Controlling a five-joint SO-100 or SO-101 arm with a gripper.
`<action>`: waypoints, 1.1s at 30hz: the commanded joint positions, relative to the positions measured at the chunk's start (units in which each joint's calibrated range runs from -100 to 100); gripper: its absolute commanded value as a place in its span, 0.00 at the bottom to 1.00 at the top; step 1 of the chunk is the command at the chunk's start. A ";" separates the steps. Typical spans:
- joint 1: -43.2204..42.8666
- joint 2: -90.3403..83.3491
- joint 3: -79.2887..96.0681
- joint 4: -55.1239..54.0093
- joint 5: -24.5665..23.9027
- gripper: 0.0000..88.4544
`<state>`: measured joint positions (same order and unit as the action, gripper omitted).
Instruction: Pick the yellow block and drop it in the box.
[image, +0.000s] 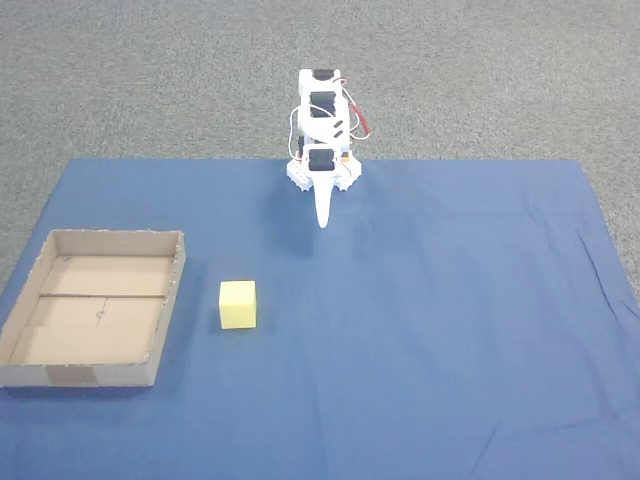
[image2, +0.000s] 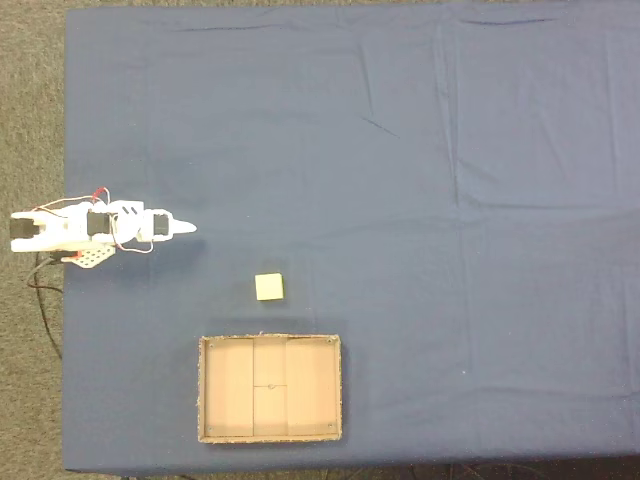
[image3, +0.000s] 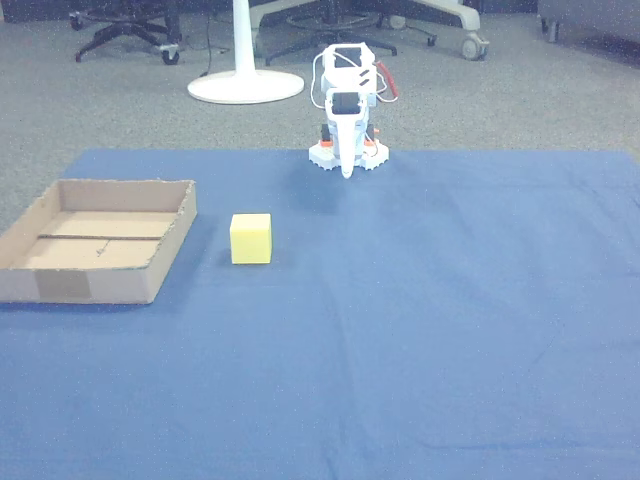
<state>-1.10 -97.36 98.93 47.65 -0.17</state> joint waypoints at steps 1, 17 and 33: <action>0.12 -0.28 0.79 -0.15 0.73 0.00; 3.74 16.86 -25.27 7.04 1.07 0.00; 16.48 91.66 -95.40 24.32 16.90 0.45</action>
<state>14.60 -13.73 14.62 69.12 14.19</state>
